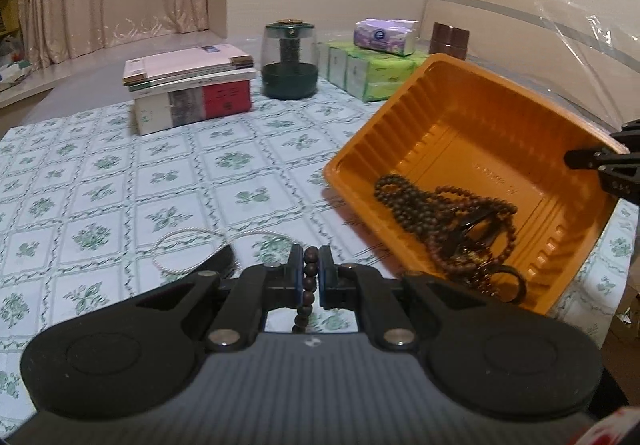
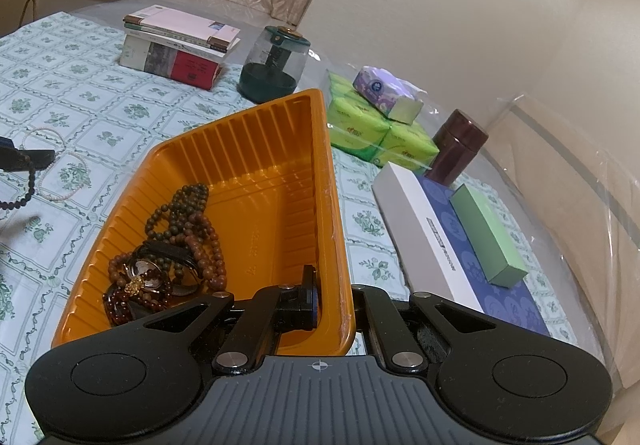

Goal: Organize jewelry
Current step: 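Lower the dark bead bracelet into the orange tray and open the left gripper, then move the open left gripper back to the black cylinder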

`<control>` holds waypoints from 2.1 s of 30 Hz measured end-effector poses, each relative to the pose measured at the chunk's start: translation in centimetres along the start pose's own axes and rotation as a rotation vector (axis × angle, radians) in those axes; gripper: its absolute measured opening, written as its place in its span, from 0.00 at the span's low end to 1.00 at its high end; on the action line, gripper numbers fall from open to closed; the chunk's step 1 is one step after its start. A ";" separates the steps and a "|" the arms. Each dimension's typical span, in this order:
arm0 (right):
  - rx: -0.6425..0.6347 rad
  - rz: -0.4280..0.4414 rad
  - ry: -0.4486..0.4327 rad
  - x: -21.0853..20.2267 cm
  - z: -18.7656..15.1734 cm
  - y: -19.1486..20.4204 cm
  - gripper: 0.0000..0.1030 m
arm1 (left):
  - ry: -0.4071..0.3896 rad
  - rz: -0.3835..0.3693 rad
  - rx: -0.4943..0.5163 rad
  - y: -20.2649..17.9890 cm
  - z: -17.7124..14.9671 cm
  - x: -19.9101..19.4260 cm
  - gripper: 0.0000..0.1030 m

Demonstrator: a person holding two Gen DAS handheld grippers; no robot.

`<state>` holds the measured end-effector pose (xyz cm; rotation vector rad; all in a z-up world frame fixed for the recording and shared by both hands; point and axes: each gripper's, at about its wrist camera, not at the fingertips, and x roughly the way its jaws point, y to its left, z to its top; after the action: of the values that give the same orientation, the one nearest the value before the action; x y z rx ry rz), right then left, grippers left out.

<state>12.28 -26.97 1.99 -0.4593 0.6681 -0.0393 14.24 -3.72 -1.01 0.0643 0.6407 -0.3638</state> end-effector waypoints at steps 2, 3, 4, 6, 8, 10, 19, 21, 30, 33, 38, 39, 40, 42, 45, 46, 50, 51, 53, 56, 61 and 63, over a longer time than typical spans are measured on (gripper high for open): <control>0.004 0.001 0.001 0.1 0.0 -0.1 0.03 | -0.004 -0.010 0.007 -0.4 0.3 0.1 0.06; 0.005 0.002 0.001 0.1 0.0 -0.1 0.03 | -0.005 -0.016 0.010 -0.6 0.5 0.2 0.06; 0.007 0.003 0.001 0.2 0.0 -0.2 0.03 | -0.008 -0.022 0.012 -0.8 0.7 0.2 0.06; 0.012 0.004 0.001 0.3 -0.2 -0.3 0.04 | -0.014 -0.033 0.015 -1.3 1.1 0.2 0.06; 0.017 0.004 0.002 0.4 -0.2 -0.3 0.04 | -0.019 -0.048 0.019 -1.7 1.5 0.3 0.06; 0.022 0.006 0.004 0.5 -0.3 -0.4 0.04 | -0.024 -0.066 0.021 -2.2 1.8 0.4 0.06; 0.037 0.011 0.007 0.6 -0.5 -0.7 0.04 | -0.060 -0.179 0.054 -5.5 3.9 0.7 0.06; 0.037 0.011 0.006 0.6 -0.5 -0.7 0.04 | -0.070 -0.213 0.073 -6.6 4.3 0.9 0.06; 0.046 0.016 0.007 0.7 -0.5 -0.8 0.04 | -0.061 -0.308 0.154 -11.2 4.6 2.3 0.06; 0.049 0.018 0.008 0.7 -0.6 -0.9 0.04 | -0.050 -0.322 0.172 -12.1 4.3 2.8 0.06; 0.050 0.019 0.008 0.7 -0.6 -0.9 0.04 | -0.038 -0.330 0.195 -12.9 3.9 3.4 0.06; 0.050 0.019 0.008 0.7 -0.6 -0.9 0.04 | -0.034 -0.330 0.199 -12.9 3.8 3.5 0.06; 0.050 0.018 0.008 0.7 -0.6 -0.9 0.04 | -0.029 -0.333 0.202 -13.0 3.8 3.7 0.06; 0.050 0.018 0.008 0.7 -0.6 -0.9 0.04 | -0.025 -0.337 0.202 -12.8 3.6 3.8 0.18; 0.050 0.018 0.008 0.7 -0.6 -0.9 0.04 | -0.018 -0.320 0.200 -12.2 3.0 3.9 0.27; 0.050 0.018 0.008 0.7 -0.6 -0.9 0.04 | -0.015 -0.312 0.199 -11.8 2.8 3.9 0.27; 0.052 0.018 0.008 0.7 -0.7 -0.9 0.04 | -0.021 -0.271 0.172 -9.6 1.7 3.2 0.32; 0.052 0.018 0.008 0.7 -0.7 -0.9 0.04 | -0.025 -0.252 0.163 -8.8 1.3 3.0 0.34; 0.054 0.018 0.009 0.7 -0.7 -0.9 0.04 | -0.028 -0.214 0.147 -7.4 0.7 2.5 0.35; 0.054 0.018 0.009 0.6 -0.7 -0.9 0.04 | -0.019 -0.150 0.110 -4.7 -0.3 2.0 0.35; 0.051 0.016 0.008 0.6 -0.7 -0.9 0.04 | -0.004 -0.030 0.071 -0.1 -1.7 1.3 0.35; 0.051 0.017 0.007 0.6 -0.7 -0.9 0.04 | 0.003 0.021 0.061 1.6 -2.2 1.3 0.37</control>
<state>12.40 -28.21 1.54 -0.4044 0.6767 -0.0423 14.48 -2.28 -3.59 0.1299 0.6311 -0.3630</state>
